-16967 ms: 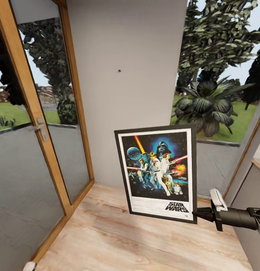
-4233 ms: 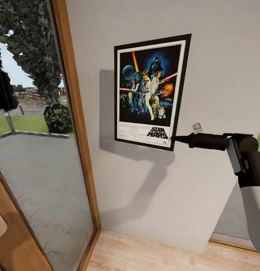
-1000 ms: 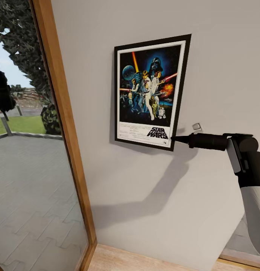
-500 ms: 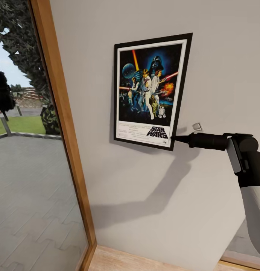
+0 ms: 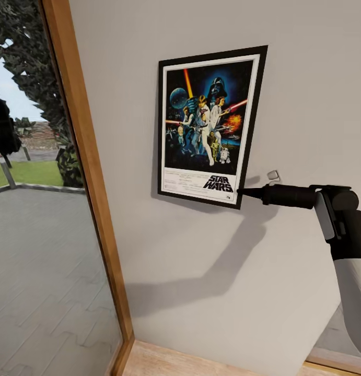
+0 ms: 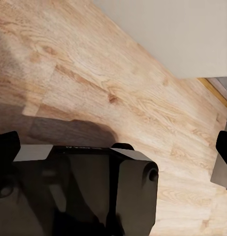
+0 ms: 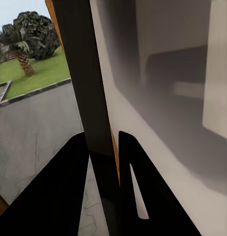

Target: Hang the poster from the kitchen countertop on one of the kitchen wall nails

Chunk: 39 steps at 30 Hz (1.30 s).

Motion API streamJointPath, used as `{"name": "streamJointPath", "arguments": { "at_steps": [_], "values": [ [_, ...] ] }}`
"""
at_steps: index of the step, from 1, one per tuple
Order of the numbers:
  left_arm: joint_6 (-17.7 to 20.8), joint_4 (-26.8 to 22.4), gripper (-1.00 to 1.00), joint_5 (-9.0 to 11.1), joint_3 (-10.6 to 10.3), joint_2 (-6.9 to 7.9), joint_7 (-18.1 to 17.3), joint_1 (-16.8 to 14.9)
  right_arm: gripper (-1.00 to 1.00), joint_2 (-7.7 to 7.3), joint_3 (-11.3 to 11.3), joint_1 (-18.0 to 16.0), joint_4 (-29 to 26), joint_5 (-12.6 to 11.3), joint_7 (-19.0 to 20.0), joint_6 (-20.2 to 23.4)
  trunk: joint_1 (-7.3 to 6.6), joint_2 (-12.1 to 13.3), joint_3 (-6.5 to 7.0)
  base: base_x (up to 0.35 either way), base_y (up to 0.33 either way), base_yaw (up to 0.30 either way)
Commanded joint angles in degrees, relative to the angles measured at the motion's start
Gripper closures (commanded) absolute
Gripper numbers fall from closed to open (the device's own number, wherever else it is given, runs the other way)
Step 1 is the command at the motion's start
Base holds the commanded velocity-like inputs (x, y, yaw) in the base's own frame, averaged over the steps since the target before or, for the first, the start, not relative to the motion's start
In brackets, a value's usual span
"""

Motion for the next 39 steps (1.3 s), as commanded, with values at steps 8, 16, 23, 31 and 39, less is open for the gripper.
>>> {"name": "streamJointPath", "arguments": {
  "at_steps": [8, 16, 23, 31, 39],
  "values": [
    [0.60, -0.02, -1.00, 0.61, -0.31, 0.03, -0.18, 0.00, 1.00, -0.02, 0.00, -0.02, 0.10, 1.07, 0.13, -0.13, 0.03, -0.03, -0.03, -0.111, 0.000, 0.000],
    [0.60, -0.02, -1.00, 0.61, -0.31, 0.03, -0.17, 0.00, 1.00, -0.02, 0.00, -0.02, 0.10, 1.07, 0.13, -0.13, 0.03, -0.03, -0.03, -0.022, 0.000, 0.000],
    [0.60, -0.04, -1.00, 0.61, -0.31, 0.03, -0.17, 0.00, 1.00, -0.02, -0.06, -0.02, 0.10, 1.07, 0.13, -0.13, 0.03, -0.03, -0.03, -0.001, 0.000, 0.000],
    [0.60, -0.02, -1.00, 0.61, -0.31, 0.03, -0.17, 0.00, 1.00, -0.02, -0.03, -0.02, 0.10, 0.99, 0.13, -0.13, 0.03, -0.03, -0.03, 0.000, 0.000, 0.000],
    [0.60, -0.01, -1.00, 0.61, -0.31, 0.03, -0.17, 0.00, 1.00, -0.02, -0.06, -0.02, 0.10, 1.02, 0.13, -0.13, 0.03, -0.03, -0.03, 0.000, 0.000, 0.000]
  ]
}}
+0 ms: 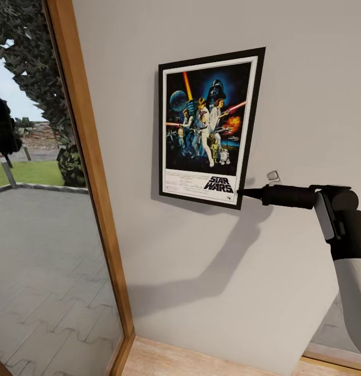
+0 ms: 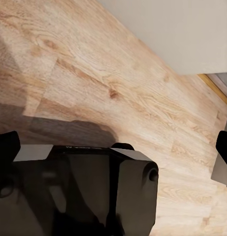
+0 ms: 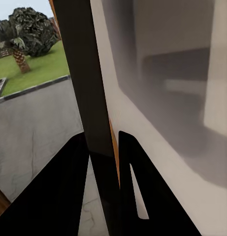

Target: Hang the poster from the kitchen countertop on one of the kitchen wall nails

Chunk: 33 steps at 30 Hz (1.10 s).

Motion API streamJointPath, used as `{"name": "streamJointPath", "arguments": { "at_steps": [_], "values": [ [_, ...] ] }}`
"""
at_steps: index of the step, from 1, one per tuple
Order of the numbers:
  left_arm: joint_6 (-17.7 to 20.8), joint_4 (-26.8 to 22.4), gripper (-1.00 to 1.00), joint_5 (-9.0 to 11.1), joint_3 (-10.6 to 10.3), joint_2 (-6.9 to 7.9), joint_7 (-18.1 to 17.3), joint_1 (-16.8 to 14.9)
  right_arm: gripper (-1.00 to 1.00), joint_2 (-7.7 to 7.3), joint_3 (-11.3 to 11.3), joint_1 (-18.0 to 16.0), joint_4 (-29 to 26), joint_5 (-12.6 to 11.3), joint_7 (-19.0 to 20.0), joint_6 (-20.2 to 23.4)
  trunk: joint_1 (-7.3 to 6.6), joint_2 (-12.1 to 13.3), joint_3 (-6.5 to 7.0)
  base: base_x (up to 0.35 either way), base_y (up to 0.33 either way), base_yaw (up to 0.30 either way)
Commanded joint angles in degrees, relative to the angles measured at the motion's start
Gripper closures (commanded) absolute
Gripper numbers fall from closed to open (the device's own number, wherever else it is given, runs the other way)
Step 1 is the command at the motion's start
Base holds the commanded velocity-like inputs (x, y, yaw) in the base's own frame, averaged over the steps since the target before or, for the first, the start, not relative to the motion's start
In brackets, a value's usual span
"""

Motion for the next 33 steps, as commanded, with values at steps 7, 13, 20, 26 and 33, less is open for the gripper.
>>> {"name": "streamJointPath", "arguments": {
  "at_steps": [7, 13, 20, 26, 33],
  "values": [
    [0.60, -0.07, -1.00, 0.61, -0.31, 0.02, -0.17, 0.00, 1.00, -0.01, -0.02, -0.02, 0.02, -0.23, 0.13, 0.41, 0.02, -0.04, -0.02, 0.000, 0.000, 0.000],
    [0.60, -0.03, -1.00, 0.61, -0.31, 0.02, -0.13, 0.00, 1.00, -0.01, 0.02, -0.02, 0.02, -0.27, 0.13, 0.41, 0.02, -0.04, -0.02, 0.000, 0.000, 0.000],
    [0.60, -0.06, -1.00, 0.61, -0.31, 0.02, -0.16, 0.00, 1.00, -0.01, 0.03, -0.02, 0.02, -0.27, 0.13, 0.41, 0.02, -0.04, -0.02, 0.000, 0.000, 0.000],
    [0.53, -0.07, -1.00, 0.61, -0.31, 0.02, -0.18, 0.00, 1.00, -0.01, 0.00, -0.02, 0.02, -0.26, 0.13, 0.41, 0.02, -0.04, -0.02, 0.000, -0.027, 0.000],
    [0.53, -0.06, -1.00, 0.61, -0.31, 0.02, -0.17, 0.00, 1.00, -0.01, 0.00, -0.02, 0.02, -0.27, 0.13, 0.41, 0.02, -0.04, -0.02, 0.000, -0.012, 0.000]
  ]
}}
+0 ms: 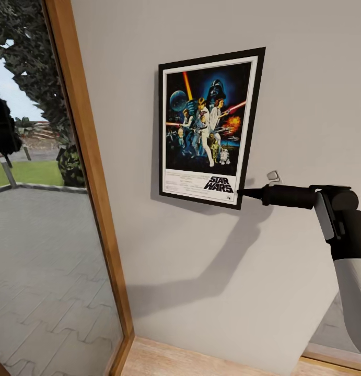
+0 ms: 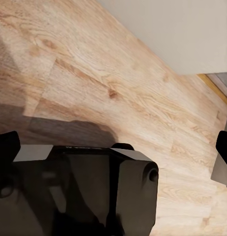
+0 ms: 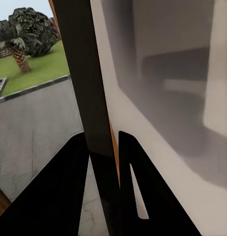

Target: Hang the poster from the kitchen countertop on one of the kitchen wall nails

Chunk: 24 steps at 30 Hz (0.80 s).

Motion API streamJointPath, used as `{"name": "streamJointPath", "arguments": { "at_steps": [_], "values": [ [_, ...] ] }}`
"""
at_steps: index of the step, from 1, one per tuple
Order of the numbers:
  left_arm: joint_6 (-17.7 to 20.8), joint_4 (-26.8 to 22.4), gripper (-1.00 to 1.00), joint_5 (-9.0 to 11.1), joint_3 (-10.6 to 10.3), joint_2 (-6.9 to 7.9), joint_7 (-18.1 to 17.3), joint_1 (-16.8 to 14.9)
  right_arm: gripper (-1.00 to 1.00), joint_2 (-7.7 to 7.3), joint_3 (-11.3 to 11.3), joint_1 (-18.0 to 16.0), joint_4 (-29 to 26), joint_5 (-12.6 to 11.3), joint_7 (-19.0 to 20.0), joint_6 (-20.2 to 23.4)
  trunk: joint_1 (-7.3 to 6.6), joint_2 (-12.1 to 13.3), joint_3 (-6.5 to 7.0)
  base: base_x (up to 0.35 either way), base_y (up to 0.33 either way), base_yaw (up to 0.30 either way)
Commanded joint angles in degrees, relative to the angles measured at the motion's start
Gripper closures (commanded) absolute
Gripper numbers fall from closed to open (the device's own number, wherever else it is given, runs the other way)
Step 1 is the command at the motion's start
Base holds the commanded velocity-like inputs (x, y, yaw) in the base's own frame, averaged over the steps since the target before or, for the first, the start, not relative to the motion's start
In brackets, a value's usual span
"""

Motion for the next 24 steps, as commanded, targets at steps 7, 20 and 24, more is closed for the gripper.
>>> {"name": "streamJointPath", "arguments": {
  "at_steps": [7, 20, 24],
  "values": [
    [0.57, -0.03, -1.00, 0.61, -0.31, 0.02, -0.20, 0.00, 1.00, -0.01, -0.03, -0.02, 0.02, -0.24, 0.13, 0.41, 0.02, -0.04, -0.02, 0.000, -0.080, 0.000],
    [0.57, -0.05, -1.00, 0.61, -0.31, 0.02, -0.18, 0.00, 1.00, -0.01, 0.01, -0.02, 0.02, -0.24, 0.13, 0.41, 0.02, -0.04, -0.02, 0.000, -0.054, 0.000],
    [0.57, -0.05, -1.00, 0.61, -0.31, 0.02, -0.19, 0.00, 1.00, -0.01, 0.02, -0.01, 0.02, -0.24, 0.13, 0.39, 0.02, -0.04, -0.02, 0.000, -0.092, 0.000]
  ]
}}
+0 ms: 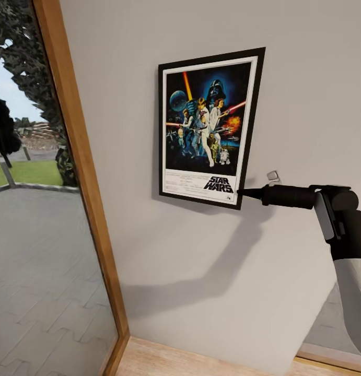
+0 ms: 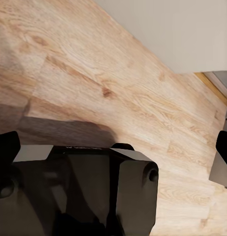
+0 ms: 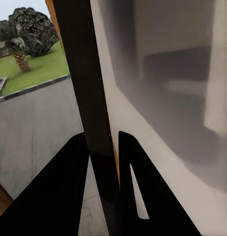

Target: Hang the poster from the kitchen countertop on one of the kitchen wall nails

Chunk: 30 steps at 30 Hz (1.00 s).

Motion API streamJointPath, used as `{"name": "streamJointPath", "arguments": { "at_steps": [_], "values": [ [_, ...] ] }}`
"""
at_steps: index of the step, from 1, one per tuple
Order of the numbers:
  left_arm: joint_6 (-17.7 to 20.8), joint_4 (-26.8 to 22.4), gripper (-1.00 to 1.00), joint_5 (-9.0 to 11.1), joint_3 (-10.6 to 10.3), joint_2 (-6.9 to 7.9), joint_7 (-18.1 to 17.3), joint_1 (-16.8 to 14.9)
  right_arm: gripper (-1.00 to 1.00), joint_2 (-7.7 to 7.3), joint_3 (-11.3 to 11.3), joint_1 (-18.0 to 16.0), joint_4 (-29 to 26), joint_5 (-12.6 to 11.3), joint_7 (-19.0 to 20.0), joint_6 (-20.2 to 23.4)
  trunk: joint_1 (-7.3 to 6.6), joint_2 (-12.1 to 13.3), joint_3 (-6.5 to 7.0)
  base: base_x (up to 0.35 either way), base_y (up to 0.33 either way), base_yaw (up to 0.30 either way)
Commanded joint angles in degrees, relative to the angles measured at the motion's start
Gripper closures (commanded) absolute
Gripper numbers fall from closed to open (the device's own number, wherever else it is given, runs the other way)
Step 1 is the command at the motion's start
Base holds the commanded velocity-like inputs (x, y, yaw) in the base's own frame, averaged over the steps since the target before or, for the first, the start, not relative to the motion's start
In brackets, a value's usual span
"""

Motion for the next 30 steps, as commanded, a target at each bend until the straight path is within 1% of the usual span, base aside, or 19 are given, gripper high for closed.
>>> {"name": "streamJointPath", "arguments": {
  "at_steps": [1, 14, 20, 30],
  "values": [
    [0.59, -0.04, -1.00, 0.61, -0.31, 0.03, -0.16, 0.00, 1.00, -0.01, -0.01, -0.02, 0.03, -0.24, 0.13, 0.41, 0.02, -0.04, -0.02, 0.000, -0.038, 0.000],
    [0.59, -0.04, -1.00, 0.61, -0.31, 0.03, -0.15, 0.00, 1.00, -0.01, -0.01, -0.03, 0.03, -0.24, 0.13, 0.40, 0.02, -0.04, -0.02, 0.000, -0.010, 0.000],
    [0.59, -0.04, -1.00, 0.61, -0.31, 0.03, -0.17, 0.00, 1.00, -0.01, -0.02, -0.03, 0.03, -0.20, 0.13, 0.35, 0.02, -0.04, -0.02, 0.000, -0.110, 0.000],
    [0.62, -0.04, -1.00, 0.61, -0.31, 0.03, -0.16, 0.00, 1.00, -0.01, -0.05, -0.02, 0.04, -0.16, 0.13, 0.34, 0.02, -0.04, -0.02, 0.000, -0.016, 0.000]
  ]
}}
